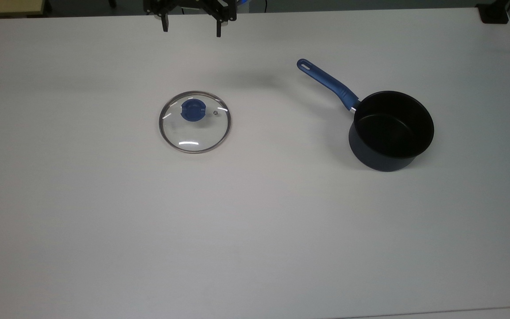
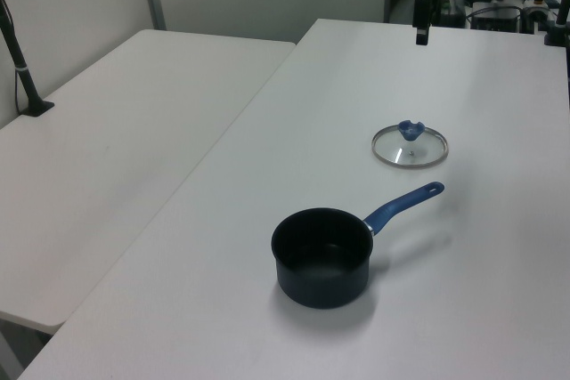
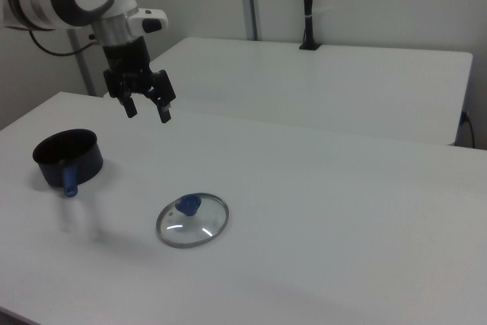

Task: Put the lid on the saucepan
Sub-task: 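Move the gripper down over the blue knob of the glass lid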

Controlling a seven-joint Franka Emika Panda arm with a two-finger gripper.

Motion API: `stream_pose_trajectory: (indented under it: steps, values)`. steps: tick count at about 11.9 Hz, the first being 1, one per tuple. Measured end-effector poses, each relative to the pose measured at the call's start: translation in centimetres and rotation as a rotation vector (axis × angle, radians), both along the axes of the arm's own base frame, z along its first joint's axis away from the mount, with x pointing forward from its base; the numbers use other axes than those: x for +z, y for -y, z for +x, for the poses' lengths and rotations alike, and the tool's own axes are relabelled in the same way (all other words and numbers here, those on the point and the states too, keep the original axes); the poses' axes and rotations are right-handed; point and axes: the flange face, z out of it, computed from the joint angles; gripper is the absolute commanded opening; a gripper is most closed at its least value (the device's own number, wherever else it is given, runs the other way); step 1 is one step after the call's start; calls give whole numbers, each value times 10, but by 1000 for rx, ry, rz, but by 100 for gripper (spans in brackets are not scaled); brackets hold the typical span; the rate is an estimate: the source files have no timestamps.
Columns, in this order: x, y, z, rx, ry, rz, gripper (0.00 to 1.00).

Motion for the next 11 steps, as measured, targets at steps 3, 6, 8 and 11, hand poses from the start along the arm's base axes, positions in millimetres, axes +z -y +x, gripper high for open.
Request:
stream_pose_trajectory:
  steps: [3,6,8,11]
  values:
    - [0,0,0,0,0,0,100]
    - [-1,7,0,-9,-4,0,100]
    - [-14,20,1,33,-36,0,100]
    - [-87,21,4,70,-109,8,100]
